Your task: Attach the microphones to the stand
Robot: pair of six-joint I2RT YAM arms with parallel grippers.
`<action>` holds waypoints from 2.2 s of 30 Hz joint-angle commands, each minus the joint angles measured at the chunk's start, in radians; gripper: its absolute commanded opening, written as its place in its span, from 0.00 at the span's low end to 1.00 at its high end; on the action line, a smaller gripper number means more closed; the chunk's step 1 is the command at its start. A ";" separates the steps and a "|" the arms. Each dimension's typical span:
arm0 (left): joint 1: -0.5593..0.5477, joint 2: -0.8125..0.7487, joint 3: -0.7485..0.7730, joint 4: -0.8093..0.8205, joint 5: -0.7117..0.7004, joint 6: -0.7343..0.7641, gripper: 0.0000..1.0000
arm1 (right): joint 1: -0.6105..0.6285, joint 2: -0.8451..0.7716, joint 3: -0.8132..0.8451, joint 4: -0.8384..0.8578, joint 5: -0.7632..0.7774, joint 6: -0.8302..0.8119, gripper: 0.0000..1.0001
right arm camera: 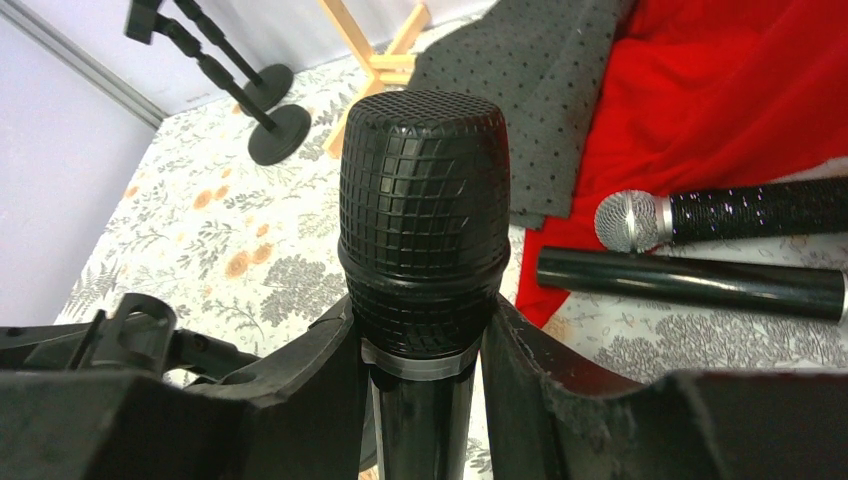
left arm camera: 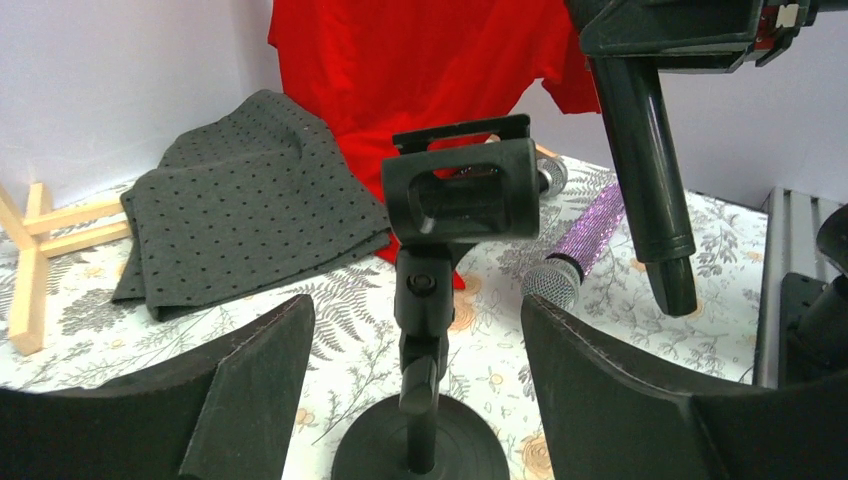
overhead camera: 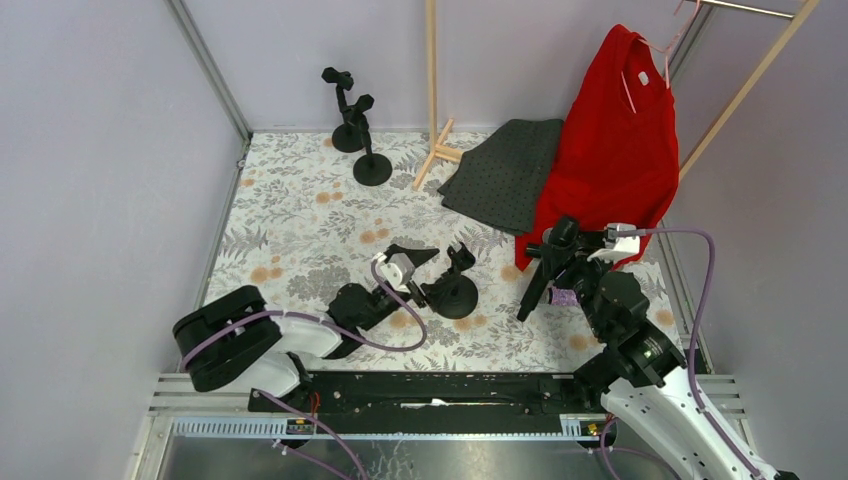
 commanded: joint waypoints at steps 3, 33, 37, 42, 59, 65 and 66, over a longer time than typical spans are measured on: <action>-0.005 0.110 0.080 0.213 0.009 -0.058 0.75 | 0.001 -0.087 -0.017 0.179 -0.085 -0.095 0.00; -0.007 0.255 0.172 0.250 0.046 -0.115 0.49 | 0.002 -0.200 -0.087 0.323 -0.164 -0.188 0.00; -0.007 0.270 0.183 0.251 0.057 -0.119 0.31 | 0.001 -0.198 -0.077 0.315 -0.165 -0.196 0.00; -0.007 0.288 0.198 0.253 0.095 -0.135 0.17 | 0.002 -0.204 -0.077 0.324 -0.195 -0.215 0.00; 0.013 0.228 0.192 0.253 0.319 -0.425 0.00 | 0.002 -0.178 -0.157 0.937 -0.696 -0.380 0.00; 0.013 0.207 0.193 0.253 0.355 -0.486 0.00 | 0.001 -0.044 -0.087 1.143 -0.893 -0.359 0.00; 0.013 0.204 0.191 0.253 0.353 -0.492 0.00 | 0.002 -0.024 -0.071 1.165 -0.929 -0.353 0.00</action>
